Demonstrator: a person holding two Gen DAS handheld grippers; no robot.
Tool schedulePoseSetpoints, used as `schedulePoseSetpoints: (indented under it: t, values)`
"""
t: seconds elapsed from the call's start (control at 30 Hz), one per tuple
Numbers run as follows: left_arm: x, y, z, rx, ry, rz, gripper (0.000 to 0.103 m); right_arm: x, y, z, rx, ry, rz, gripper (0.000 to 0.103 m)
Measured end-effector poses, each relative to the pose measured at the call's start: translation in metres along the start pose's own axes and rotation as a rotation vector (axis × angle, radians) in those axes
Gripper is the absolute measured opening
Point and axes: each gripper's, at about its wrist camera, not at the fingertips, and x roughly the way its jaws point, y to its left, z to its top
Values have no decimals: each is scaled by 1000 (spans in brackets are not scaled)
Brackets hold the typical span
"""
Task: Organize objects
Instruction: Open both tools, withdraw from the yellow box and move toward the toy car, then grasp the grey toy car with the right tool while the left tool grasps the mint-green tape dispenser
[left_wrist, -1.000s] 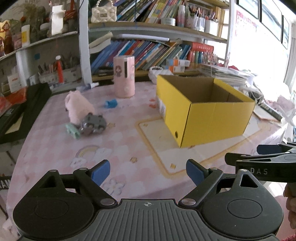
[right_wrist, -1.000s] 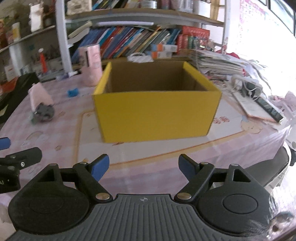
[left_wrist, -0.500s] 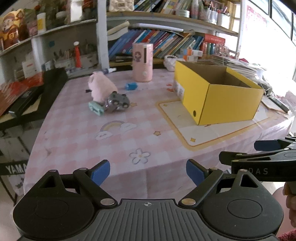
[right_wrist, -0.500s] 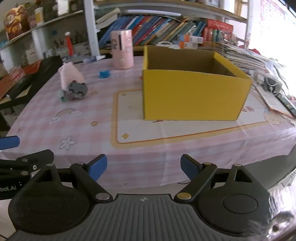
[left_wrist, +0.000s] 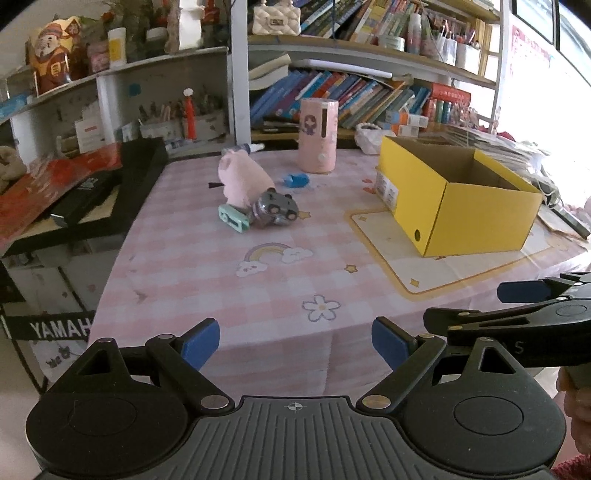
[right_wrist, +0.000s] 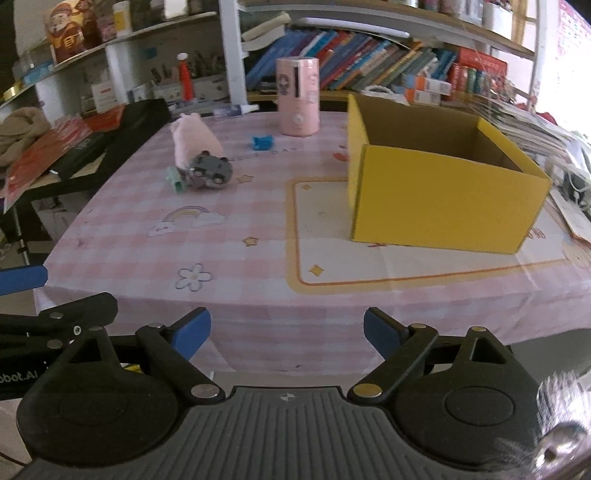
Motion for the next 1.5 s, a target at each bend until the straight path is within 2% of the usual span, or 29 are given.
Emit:
schedulePoseSetpoints:
  t: [0.27, 0.87, 1.13, 1.5]
  values:
    - [-4, 16, 1, -18, -16, 29, 92, 2, 11, 6, -2, -20, 15, 90]
    - [5, 39, 2, -50, -8, 34, 92, 16, 34, 19, -37, -16, 34, 91]
    - [24, 52, 11, -84, 10, 69, 92, 40, 39, 33, -60, 4, 60, 91]
    - [69, 65, 43, -131, 16, 101, 92, 89, 38, 79, -99, 15, 101, 91]
